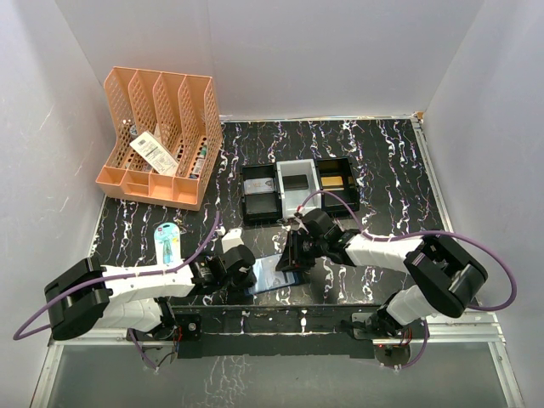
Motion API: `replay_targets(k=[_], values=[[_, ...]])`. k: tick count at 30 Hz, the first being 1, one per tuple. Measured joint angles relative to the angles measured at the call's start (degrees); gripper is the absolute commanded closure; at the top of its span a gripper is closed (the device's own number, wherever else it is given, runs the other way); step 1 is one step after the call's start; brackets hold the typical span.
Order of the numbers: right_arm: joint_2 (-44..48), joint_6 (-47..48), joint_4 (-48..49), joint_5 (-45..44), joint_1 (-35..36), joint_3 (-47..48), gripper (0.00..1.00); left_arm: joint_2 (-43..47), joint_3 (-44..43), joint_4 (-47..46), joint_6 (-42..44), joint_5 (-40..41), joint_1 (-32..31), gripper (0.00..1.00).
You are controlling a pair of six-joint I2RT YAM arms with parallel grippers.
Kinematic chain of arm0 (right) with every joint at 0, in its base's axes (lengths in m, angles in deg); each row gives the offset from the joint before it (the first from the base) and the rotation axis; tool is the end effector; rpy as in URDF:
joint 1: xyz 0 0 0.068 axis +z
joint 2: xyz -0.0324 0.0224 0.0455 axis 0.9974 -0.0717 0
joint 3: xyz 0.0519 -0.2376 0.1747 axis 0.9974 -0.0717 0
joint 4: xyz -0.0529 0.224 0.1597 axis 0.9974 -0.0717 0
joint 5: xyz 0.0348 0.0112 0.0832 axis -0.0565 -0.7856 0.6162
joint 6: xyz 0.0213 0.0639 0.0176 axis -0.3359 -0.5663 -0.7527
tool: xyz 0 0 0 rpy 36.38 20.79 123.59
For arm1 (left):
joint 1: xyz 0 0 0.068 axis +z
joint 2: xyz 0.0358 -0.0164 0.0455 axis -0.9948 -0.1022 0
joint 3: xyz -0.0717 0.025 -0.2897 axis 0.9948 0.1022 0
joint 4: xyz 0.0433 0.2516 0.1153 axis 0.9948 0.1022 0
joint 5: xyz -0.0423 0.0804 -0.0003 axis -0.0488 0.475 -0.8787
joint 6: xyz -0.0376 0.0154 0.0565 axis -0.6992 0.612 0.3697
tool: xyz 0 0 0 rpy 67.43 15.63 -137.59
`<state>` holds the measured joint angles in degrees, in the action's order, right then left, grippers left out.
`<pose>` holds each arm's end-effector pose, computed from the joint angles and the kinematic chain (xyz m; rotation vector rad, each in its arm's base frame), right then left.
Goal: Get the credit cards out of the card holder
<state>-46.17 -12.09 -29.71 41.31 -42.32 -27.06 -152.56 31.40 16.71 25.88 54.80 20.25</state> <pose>0.1867 0.2097 0.1410 -0.0822 2.7577 1.1114 0.1177 -0.2055 0.1562 -0.0857 2.5044 -0.6739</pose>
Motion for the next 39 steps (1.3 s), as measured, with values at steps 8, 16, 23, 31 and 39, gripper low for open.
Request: replay_targets(k=[8, 16, 23, 31, 39], values=[[0.09, -2.19, 1.53, 1.03, -0.24, -0.35, 0.74, 0.0, 0.0, 0.07, 0.24, -0.04, 0.0, 0.84], [2.73, -8.22, 9.94, 5.05, -0.13, -3.21, 0.74, 0.02, 0.0, 0.09, 0.46, -0.04, 0.0, 0.85], [2.69, -10.69, 13.64, 7.91, 0.26, -3.67, 0.74, 0.24, 0.0, 0.39, 0.48, -0.02, 0.0, 0.85], [0.59, -11.54, 15.45, 9.86, 0.26, -3.56, 0.72, 1.31, 0.0, 1.92, 0.5, -0.02, 0.0, 0.85], [-2.62, -11.67, 16.37, 11.56, 0.98, -1.81, 0.7, 3.67, 0.0, 5.14, 0.48, 0.15, 0.0, 0.81]])
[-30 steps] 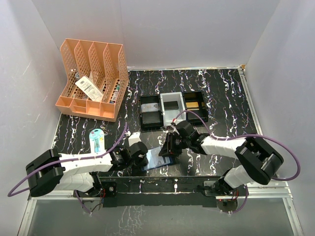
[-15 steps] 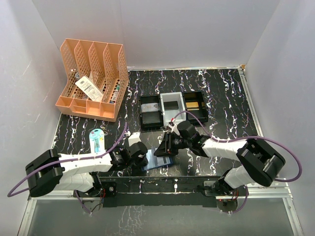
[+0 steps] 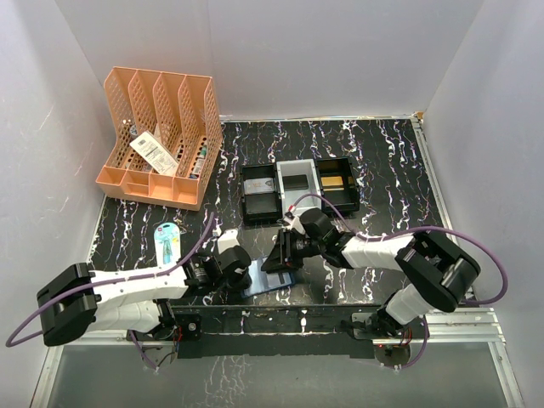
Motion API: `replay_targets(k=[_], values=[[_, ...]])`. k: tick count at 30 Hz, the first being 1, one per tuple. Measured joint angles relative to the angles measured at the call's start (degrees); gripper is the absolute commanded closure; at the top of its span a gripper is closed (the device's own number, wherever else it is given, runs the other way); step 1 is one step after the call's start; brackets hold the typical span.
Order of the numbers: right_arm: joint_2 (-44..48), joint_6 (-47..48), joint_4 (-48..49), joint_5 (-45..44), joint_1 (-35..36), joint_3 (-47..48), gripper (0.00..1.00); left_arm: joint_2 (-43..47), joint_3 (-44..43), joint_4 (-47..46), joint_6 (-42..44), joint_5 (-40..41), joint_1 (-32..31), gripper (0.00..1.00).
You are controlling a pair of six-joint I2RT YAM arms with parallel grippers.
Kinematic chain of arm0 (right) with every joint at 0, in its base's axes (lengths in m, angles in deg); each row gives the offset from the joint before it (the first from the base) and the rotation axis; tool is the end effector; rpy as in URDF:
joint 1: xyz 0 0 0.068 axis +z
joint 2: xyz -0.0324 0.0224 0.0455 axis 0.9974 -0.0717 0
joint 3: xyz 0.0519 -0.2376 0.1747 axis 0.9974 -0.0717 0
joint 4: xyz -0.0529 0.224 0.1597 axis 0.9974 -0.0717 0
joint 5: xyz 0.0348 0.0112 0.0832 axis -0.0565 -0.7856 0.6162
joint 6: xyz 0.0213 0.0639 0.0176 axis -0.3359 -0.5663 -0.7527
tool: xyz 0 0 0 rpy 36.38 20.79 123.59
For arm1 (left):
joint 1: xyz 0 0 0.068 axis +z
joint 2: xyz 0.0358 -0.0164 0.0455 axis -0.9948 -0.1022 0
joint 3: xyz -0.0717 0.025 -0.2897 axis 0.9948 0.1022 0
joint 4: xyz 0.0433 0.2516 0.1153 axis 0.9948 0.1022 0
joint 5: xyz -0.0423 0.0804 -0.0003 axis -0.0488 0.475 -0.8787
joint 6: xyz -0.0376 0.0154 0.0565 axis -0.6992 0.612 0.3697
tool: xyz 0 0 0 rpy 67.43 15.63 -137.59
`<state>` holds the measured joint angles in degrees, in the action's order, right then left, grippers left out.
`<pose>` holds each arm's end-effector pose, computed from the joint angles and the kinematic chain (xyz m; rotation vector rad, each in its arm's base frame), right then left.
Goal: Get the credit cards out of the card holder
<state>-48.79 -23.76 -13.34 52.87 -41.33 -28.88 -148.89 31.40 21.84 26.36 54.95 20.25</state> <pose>0.1861 0.2297 0.1481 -0.0355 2.6812 1.5220 0.1127 -0.1949 0.1623 -0.0719 2.5195 -0.6410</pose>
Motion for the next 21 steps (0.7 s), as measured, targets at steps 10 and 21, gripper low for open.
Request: replay_targets(k=[10, 21], values=[[-1.05, 0.42, -0.83, -0.72, 1.95, 2.58, 0.68, 4.83, 0.17, 2.34, -0.55, 1.09, 0.0, 0.77], [-5.11, 0.59, -1.77, -1.38, 4.22, 5.16, 0.67, 15.19, 0.17, 10.8, -4.31, 4.66, -0.02, 0.73]])
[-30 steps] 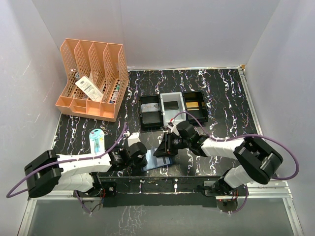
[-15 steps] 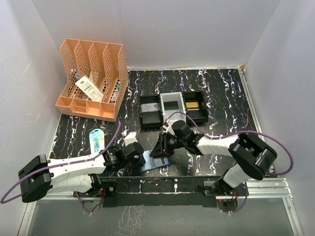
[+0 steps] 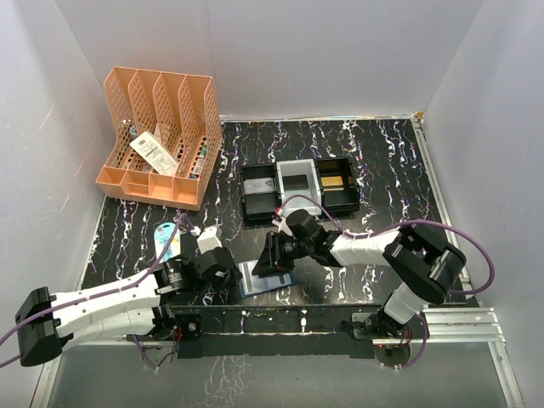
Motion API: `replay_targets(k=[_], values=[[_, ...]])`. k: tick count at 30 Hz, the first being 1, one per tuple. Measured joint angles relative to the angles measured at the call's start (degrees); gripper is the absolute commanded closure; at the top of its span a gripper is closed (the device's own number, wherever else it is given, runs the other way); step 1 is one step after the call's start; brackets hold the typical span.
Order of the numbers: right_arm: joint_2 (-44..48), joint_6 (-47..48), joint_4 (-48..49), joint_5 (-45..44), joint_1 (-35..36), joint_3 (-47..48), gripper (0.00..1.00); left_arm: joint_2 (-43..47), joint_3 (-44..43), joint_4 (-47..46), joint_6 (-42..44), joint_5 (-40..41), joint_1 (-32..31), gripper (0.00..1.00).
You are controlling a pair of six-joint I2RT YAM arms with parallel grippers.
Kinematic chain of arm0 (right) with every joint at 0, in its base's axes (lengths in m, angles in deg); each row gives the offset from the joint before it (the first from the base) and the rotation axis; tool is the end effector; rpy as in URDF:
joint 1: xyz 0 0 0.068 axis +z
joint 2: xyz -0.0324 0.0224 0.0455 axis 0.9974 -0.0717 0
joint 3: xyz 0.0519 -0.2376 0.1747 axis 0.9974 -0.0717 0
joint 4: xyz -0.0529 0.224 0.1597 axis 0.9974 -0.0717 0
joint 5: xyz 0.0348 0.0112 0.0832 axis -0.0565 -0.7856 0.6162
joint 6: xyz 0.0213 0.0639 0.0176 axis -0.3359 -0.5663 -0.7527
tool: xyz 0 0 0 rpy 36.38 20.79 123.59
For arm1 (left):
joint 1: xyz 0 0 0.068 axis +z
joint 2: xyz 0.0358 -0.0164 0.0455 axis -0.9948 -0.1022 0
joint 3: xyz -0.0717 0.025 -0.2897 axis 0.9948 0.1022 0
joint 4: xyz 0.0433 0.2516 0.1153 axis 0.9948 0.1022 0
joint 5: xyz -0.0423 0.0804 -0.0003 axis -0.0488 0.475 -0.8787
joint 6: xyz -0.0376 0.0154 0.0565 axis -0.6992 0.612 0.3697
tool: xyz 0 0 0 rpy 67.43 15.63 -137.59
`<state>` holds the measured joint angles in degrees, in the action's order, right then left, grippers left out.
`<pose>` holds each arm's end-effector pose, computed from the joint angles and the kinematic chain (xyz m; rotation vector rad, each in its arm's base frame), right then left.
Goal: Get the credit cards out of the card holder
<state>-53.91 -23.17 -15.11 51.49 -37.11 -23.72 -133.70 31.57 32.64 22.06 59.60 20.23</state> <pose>0.1856 0.2604 0.1457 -0.1188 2.7297 1.4943 0.1002 -0.1596 0.1959 -0.2139 2.4186 -0.6918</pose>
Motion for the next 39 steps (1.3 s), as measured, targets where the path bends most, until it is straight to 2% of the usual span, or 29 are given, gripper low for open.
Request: replay_targets(k=[7, 15, 23, 39], values=[[0.68, 3.1, -5.9, -5.75, 0.13, 1.92, 0.69, 4.57, 0.0, 1.95, -0.42, 0.37, 0.0, 0.7], [2.56, 4.42, -9.11, -10.64, 0.13, 1.77, 0.73, 1.62, 0.0, -8.41, 4.0, -5.29, -0.04, 0.69], [1.07, 4.55, -9.03, -10.29, 0.13, 1.73, 0.73, -6.08, 0.0, -11.04, 3.39, -7.15, -0.04, 0.75], [-3.39, 5.66, -8.7, -8.92, 0.26, 2.6, 0.75, -11.04, 3.69, -10.4, 0.15, -5.77, -0.04, 0.87]])
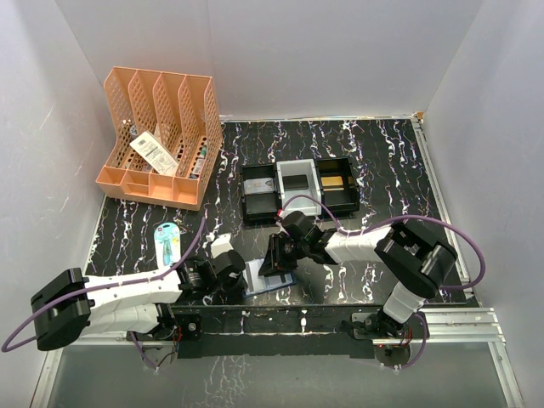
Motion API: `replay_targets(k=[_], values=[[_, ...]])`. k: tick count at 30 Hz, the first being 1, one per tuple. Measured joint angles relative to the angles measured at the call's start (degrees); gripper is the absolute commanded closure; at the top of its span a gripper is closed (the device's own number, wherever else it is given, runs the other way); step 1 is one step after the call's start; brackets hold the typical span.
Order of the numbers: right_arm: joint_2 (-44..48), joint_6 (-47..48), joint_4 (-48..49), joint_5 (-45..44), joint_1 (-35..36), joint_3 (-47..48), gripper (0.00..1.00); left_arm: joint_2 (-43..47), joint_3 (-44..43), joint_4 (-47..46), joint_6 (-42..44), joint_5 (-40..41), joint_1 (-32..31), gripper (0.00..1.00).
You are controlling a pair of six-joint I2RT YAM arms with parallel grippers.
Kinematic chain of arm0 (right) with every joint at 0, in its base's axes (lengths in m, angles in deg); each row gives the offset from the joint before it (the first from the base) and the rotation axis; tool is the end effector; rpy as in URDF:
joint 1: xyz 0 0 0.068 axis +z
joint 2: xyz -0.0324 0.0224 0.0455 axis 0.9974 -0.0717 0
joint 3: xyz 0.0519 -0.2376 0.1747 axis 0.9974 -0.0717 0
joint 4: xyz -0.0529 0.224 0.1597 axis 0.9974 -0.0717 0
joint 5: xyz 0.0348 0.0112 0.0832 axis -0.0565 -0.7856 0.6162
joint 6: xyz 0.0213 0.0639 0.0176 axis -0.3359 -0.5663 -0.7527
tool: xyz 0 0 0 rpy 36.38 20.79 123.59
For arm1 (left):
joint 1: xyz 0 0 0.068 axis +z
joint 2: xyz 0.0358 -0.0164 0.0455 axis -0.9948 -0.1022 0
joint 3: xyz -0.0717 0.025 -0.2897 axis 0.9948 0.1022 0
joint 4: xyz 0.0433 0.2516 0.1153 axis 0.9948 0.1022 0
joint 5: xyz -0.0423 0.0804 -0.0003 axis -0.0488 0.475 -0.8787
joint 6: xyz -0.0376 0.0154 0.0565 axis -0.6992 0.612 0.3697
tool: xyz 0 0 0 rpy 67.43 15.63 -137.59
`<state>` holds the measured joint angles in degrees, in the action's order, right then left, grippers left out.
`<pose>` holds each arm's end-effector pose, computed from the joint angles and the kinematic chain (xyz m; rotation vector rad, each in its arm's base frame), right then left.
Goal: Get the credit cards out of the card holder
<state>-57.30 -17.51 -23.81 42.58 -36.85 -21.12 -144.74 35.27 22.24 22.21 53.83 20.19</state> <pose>0.1923 0.2587 0.1249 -0.1010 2.8129 1.1880 0.1035 -0.1790 0.1536 -0.1540 2.5422 -0.6822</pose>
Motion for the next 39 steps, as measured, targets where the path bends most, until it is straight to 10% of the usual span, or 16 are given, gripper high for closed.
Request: replay_targets(k=[11, 39], values=[[-0.02, -1.09, 2.56, 0.72, 0.0, -1.29, 0.99, -0.7, -0.46, 0.57, -0.72, 0.39, 0.0, 0.89], [2.08, 5.6, 0.17, 10.21, -6.8, -2.4, 1.0, -0.44, -0.46, 0.9, -1.03, 0.85, -0.04, 0.9]])
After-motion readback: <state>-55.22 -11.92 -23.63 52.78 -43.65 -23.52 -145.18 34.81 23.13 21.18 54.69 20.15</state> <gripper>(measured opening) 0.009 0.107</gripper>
